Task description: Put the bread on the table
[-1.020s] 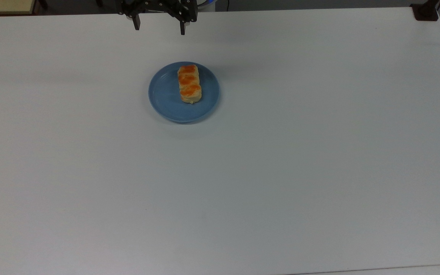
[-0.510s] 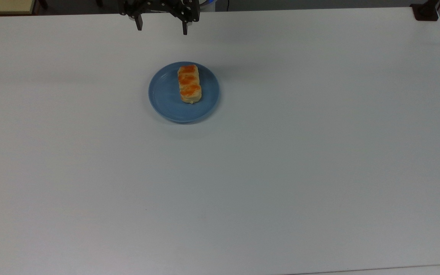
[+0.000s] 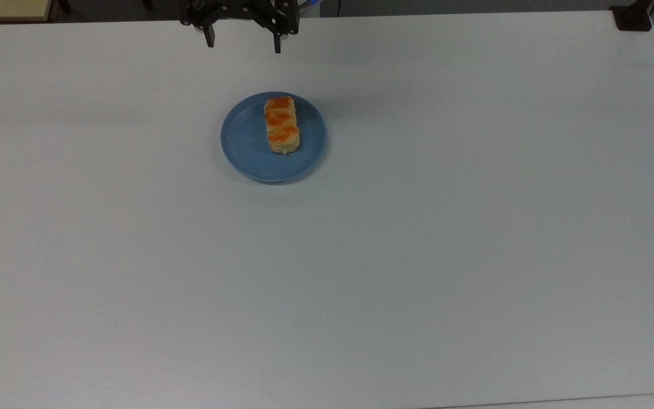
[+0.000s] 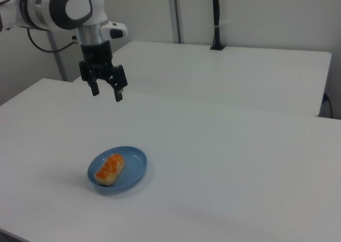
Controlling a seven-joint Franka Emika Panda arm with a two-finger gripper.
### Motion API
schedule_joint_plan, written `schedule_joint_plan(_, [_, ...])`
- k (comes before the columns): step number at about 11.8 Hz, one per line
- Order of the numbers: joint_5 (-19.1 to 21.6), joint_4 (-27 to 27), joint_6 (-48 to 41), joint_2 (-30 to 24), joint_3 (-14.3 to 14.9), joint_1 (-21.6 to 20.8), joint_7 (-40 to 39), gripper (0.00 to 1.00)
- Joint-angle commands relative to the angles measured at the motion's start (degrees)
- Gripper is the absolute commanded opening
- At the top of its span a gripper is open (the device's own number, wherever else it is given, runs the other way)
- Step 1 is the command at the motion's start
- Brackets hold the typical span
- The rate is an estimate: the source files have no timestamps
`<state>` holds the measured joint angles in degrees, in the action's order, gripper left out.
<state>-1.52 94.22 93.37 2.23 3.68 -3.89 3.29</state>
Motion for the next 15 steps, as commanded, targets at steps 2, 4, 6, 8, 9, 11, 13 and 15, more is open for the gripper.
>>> schedule_joint_plan(2, [-0.05,11.91,8.53,-0.30,-1.65,-0.59,-1.09,1.00])
schedule_joint_plan(4, [-2.59,16.16,13.41,1.54,-1.30,-1.12,-2.66,1.00])
schedule_joint_plan(6, [-3.66,21.07,19.81,3.30,-1.30,-2.09,-2.67,1.00])
schedule_joint_plan(8, [-5.06,25.21,22.29,3.92,-1.39,-2.70,-2.67,1.00])
schedule_joint_plan(9, [-5.15,26.18,22.82,4.19,-1.39,-2.71,-2.67,0.97])
schedule_joint_plan(11, [-5.16,26.37,23.18,5.76,-1.39,-2.62,-2.67,0.92])
schedule_joint_plan(13, [-5.16,26.54,25.18,6.56,-1.39,-2.62,-2.15,0.89])
schedule_joint_plan(15, [-5.16,26.63,26.95,7.44,-1.39,-2.71,-1.62,0.72])
